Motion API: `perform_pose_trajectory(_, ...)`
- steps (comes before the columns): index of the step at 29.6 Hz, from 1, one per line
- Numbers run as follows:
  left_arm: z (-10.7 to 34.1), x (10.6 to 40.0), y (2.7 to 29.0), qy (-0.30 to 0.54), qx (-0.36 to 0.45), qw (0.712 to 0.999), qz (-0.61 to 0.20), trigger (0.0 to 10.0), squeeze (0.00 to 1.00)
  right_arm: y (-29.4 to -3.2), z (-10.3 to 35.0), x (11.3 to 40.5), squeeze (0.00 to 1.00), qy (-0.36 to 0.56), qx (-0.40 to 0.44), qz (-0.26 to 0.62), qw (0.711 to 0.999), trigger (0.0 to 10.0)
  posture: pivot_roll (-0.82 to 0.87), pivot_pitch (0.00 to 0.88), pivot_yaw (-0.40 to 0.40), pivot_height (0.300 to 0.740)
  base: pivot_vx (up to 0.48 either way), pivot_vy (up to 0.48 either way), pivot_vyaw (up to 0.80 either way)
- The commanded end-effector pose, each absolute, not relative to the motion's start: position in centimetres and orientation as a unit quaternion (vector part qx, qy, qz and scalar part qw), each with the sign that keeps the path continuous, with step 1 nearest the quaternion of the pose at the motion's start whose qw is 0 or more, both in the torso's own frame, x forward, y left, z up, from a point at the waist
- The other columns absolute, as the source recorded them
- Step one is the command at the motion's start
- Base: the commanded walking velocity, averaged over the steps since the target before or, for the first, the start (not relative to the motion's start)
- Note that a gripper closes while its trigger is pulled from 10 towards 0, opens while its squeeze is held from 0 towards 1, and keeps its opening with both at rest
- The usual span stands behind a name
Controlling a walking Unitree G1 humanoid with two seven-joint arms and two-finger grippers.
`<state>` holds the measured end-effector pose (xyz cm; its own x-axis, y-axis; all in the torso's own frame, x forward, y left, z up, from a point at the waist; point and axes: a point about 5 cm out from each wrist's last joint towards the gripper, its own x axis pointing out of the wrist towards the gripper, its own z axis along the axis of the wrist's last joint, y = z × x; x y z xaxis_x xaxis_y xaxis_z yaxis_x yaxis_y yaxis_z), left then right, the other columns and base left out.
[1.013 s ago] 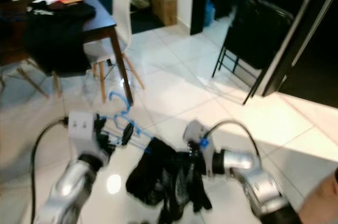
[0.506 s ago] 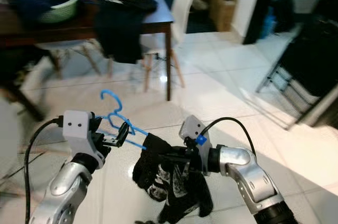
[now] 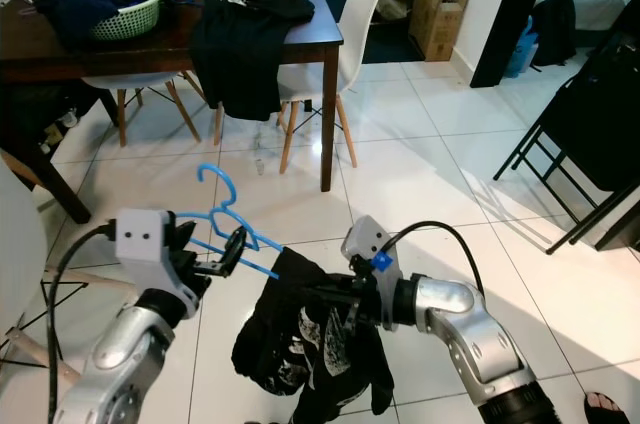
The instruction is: Hang hanger
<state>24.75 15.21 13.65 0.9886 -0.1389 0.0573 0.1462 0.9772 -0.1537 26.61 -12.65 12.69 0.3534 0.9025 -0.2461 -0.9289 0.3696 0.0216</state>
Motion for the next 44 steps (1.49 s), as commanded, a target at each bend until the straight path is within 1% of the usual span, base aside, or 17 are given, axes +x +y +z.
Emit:
perform_pose_trajectory(1,13.7,24.9,15.0,-0.027,-0.090,0.993,-0.076,10.0,0.00,-13.1,13.1,26.8,0.00,0.099,-0.051,0.549,0.828,10.0,-0.01,0.083,-0.026,0.740,0.480,0.000,0.00)
perform_pose_trajectory(12,14.2,25.1,15.2,-0.035,-0.089,0.993,-0.074,10.0,0.00,-13.1,13.4,27.0,0.00,0.088,-0.064,0.547,0.830,10.0,0.00,0.083,-0.026,0.740,0.480,0.000,0.00)
perform_pose_trajectory(25,16.7,25.9,15.4,-0.077,-0.093,0.990,-0.077,10.0,0.00,-12.6,14.1,27.4,0.00,0.072,-0.061,0.551,0.829,10.0,0.00,0.080,-0.031,0.740,0.480,0.000,0.77)
perform_pose_trajectory(31,17.3,26.0,15.4,-0.086,-0.093,0.989,-0.080,10.0,0.00,-12.4,14.3,27.6,0.00,0.067,-0.055,0.544,0.835,10.0,0.00,0.080,-0.030,0.740,0.480,0.000,0.00)
perform_pose_trajectory(37,17.9,26.3,15.2,-0.095,-0.093,0.987,-0.091,10.0,0.00,-12.4,14.4,28.4,0.00,0.067,-0.063,0.515,0.852,10.0,0.00,0.080,-0.030,0.740,0.480,0.000,0.00)
perform_pose_trajectory(44,18.9,26.4,14.4,-0.106,-0.099,0.981,-0.131,10.0,0.00,-12.3,14.5,28.8,0.00,0.068,-0.059,0.501,0.861,10.0,0.01,0.070,-0.030,0.740,0.468,0.000,-0.78)
